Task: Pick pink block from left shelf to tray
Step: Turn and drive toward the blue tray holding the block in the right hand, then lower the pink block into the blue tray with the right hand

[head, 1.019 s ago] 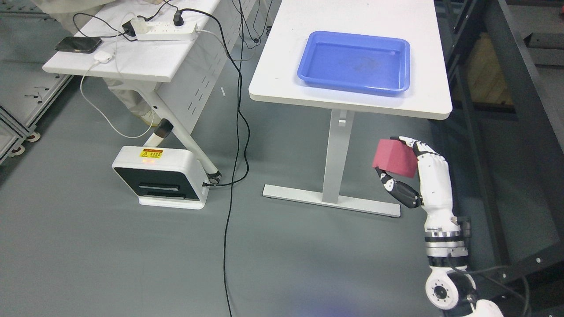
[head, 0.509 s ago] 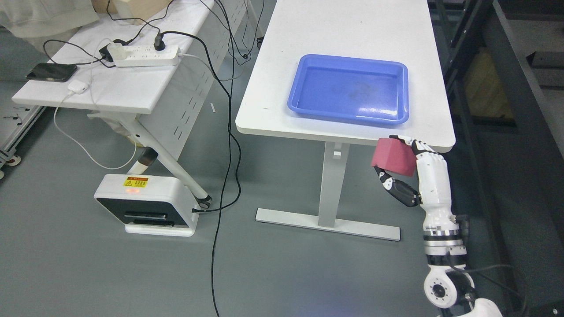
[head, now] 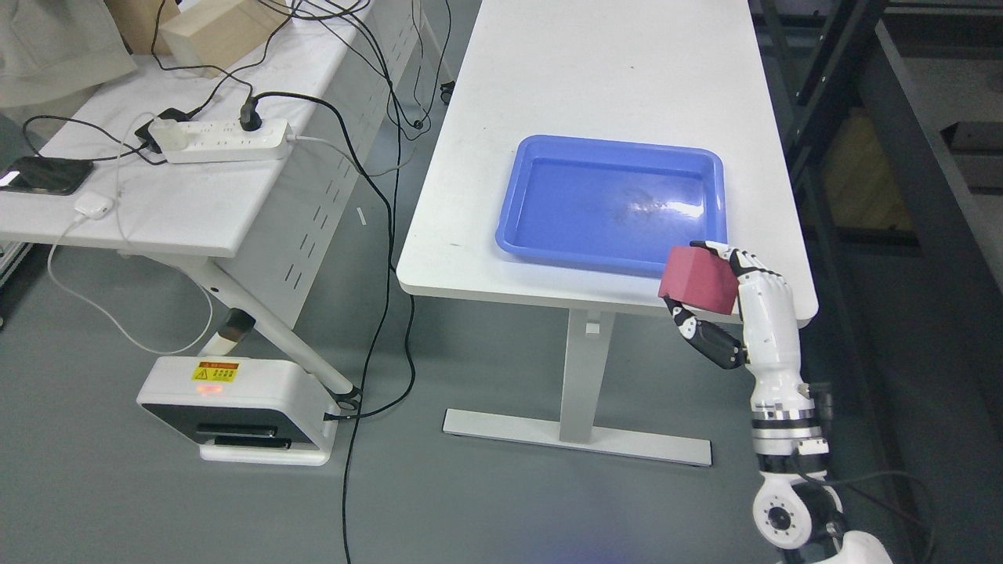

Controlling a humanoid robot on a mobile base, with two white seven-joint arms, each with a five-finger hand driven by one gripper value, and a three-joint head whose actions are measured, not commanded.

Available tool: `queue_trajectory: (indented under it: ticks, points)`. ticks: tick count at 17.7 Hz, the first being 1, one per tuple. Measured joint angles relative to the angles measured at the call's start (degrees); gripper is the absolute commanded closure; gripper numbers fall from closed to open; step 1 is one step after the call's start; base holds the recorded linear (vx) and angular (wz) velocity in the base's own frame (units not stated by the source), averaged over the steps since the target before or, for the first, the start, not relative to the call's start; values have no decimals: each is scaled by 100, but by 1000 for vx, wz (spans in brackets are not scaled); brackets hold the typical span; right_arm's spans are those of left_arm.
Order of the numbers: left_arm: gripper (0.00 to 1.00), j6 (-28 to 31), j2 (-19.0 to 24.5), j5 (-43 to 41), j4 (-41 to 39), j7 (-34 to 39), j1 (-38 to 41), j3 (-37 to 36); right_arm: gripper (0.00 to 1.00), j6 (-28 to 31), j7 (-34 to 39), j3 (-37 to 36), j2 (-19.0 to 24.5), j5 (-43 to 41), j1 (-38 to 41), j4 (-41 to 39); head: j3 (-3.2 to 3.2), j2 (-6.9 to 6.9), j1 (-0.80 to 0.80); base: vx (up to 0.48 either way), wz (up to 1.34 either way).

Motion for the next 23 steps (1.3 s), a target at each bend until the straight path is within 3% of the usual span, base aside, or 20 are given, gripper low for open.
queue_trajectory:
  ticks: [8, 18, 23]
  points:
    - [0, 0, 0, 0, 0, 0, 0, 0, 95, -392, 2, 14, 3, 1, 44, -1, 0, 0, 0, 165, -36]
    - [0, 0, 0, 0, 0, 0, 0, 0, 95, 144, 1115, 292, 1, 73, -27, 6, 0, 0, 0, 129, -48]
    - [0, 0, 0, 0, 0, 0, 1, 0, 95, 211, 1322, 439, 2, 81, -43, 9, 0, 0, 0, 90, -10]
